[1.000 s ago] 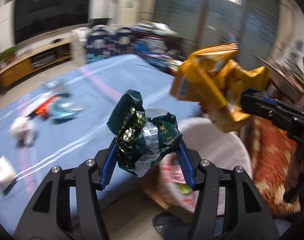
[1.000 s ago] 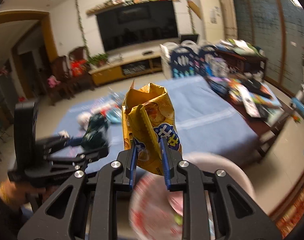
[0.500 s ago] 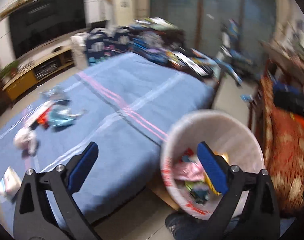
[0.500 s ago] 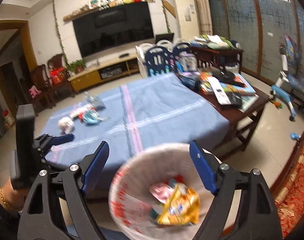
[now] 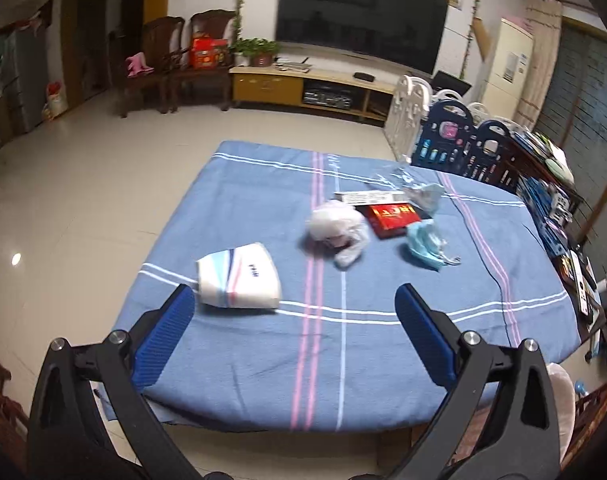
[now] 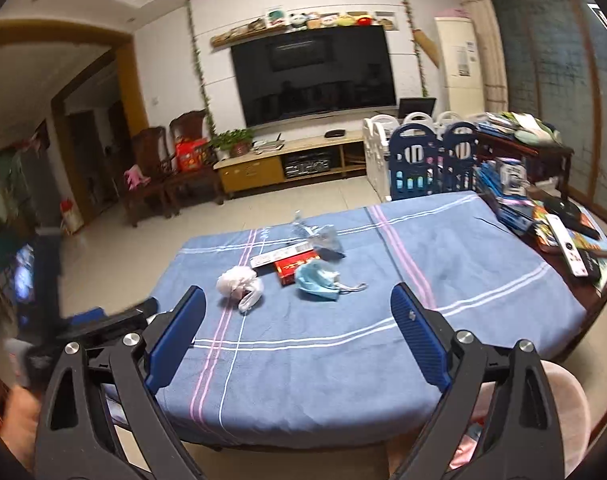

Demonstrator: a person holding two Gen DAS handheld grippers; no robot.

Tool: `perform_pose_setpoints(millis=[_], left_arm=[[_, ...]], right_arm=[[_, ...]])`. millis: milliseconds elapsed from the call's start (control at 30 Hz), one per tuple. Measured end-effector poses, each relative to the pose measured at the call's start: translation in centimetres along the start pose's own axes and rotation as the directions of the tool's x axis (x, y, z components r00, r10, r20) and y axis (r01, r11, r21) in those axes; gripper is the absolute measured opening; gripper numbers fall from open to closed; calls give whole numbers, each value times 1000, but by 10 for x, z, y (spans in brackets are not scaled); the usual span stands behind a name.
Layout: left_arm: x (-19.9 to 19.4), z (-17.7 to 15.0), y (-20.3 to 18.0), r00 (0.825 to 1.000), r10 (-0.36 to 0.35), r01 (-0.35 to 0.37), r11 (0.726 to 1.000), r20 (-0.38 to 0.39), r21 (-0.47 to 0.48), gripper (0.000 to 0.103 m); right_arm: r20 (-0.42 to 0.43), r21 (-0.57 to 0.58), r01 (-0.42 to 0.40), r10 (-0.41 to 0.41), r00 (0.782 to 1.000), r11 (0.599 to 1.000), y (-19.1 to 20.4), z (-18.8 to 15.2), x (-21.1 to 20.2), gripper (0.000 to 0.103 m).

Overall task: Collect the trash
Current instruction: 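Bring both open grippers back over the table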

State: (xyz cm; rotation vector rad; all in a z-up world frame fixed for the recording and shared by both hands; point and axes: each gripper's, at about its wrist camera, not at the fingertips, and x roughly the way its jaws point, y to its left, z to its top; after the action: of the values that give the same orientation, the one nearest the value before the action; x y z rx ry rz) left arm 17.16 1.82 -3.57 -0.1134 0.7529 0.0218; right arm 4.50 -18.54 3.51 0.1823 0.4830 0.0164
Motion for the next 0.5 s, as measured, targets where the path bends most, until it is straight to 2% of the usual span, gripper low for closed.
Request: perform_pose_setpoints(millis=[67, 133, 300, 500], left_arm=[[-1, 0, 9, 1000, 27, -27, 1000, -6, -3, 100], [0, -1, 9, 999, 34, -34, 999, -16, -8, 100], [4, -10, -1, 996, 74, -73, 997, -41, 22, 100], [6, -13, 0, 995, 79, -78, 997, -61, 16, 100]], right_arm=[[-35, -43, 9, -10, 999, 999, 5, -9, 12, 92], [-109, -42, 6, -11, 994, 999, 4, -15, 24, 92], [-110, -58, 19, -25, 994, 998, 3, -16, 24, 92], [-131, -73, 11, -21, 991, 997, 10, -21, 30, 92]])
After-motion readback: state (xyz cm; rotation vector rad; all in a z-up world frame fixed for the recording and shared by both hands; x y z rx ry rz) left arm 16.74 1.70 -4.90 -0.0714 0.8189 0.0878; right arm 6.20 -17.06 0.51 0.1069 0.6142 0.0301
